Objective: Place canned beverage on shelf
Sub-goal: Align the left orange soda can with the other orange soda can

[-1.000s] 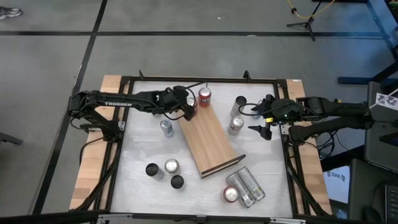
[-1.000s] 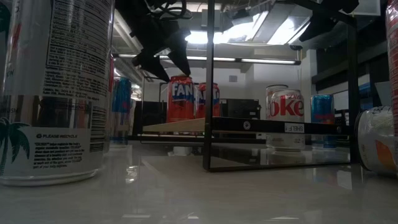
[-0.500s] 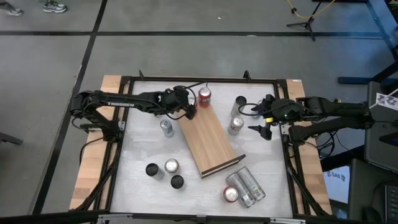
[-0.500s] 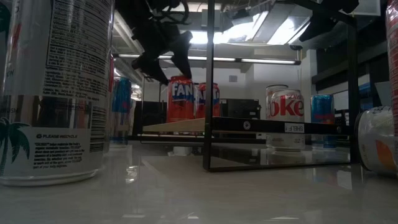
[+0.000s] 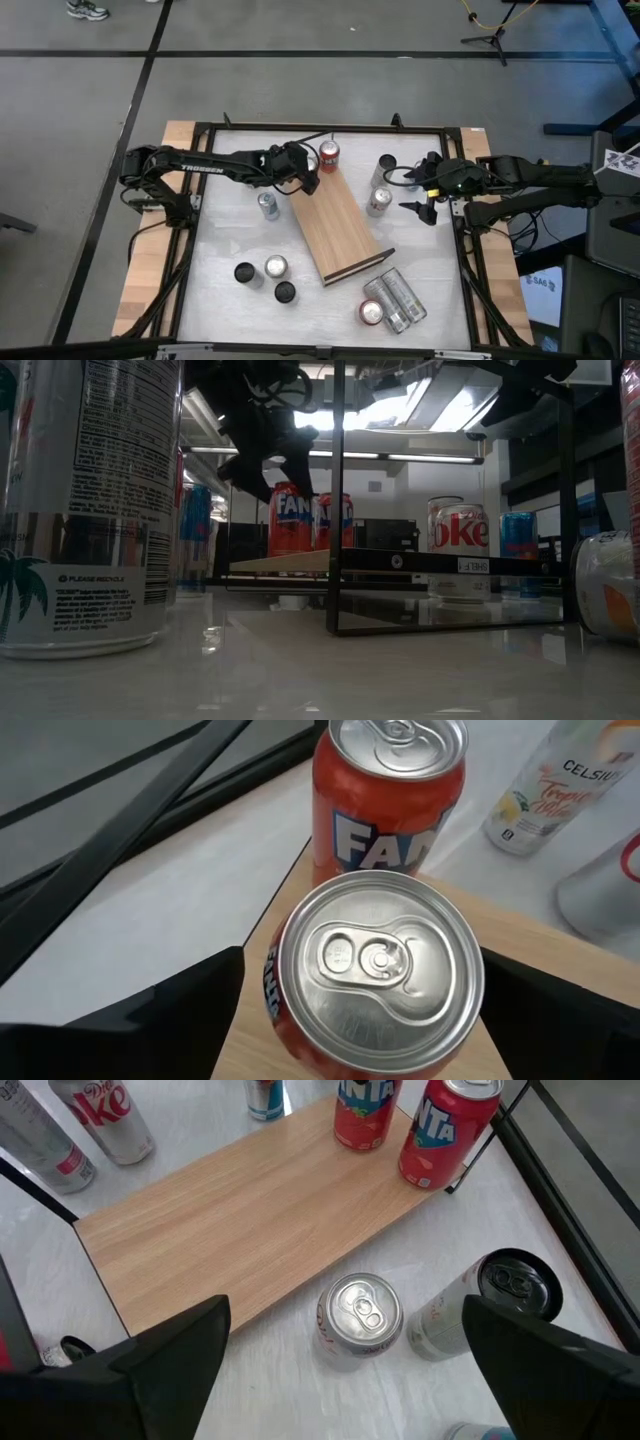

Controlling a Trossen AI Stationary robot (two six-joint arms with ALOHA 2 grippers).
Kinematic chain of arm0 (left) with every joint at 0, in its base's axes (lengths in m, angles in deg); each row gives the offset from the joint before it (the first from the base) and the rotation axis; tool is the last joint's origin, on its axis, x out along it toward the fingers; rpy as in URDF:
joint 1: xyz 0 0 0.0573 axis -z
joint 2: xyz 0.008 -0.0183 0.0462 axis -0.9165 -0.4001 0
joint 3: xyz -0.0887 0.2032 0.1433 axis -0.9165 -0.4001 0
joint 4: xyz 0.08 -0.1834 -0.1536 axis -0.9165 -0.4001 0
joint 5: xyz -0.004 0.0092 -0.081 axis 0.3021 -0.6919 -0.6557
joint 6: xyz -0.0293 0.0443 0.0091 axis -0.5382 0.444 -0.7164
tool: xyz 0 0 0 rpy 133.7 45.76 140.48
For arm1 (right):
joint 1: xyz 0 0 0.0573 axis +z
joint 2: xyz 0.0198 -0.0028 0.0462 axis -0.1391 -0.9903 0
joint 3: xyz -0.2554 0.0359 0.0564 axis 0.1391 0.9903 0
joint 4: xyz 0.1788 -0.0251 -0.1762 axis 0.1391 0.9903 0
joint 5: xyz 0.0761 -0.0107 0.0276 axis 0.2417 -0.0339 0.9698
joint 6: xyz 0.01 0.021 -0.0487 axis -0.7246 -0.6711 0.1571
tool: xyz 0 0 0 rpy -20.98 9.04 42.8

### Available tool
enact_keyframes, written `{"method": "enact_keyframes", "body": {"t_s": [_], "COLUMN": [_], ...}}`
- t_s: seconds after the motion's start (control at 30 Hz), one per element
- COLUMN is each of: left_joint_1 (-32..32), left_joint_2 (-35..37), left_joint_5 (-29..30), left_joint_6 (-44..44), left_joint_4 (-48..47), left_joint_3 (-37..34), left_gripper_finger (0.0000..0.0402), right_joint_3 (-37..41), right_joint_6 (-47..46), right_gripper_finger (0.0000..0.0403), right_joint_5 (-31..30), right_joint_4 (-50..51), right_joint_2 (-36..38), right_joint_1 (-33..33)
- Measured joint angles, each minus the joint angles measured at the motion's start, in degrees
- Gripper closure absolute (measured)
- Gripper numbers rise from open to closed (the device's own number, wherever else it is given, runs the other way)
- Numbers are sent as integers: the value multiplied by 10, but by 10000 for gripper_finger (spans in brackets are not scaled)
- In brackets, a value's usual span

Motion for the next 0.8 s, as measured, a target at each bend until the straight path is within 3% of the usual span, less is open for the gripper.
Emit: {"method": "enact_keyframes", "body": {"t_s": [0.43, 0.8], "left_joint_1": [0, 0], "left_joint_2": [0, 0], "left_joint_5": [-5, -11], "left_joint_6": [14, 68], "left_joint_4": [2, 18], "left_joint_3": [0, 0], "left_gripper_finger": [114, 118], "right_joint_3": [0, 0], "right_joint_6": [11, 11], "right_gripper_finger": [10, 10], "right_joint_5": [0, 0], "right_joint_4": [0, 0], "right_joint_2": [0, 0], "right_joint_1": [0, 0]}}
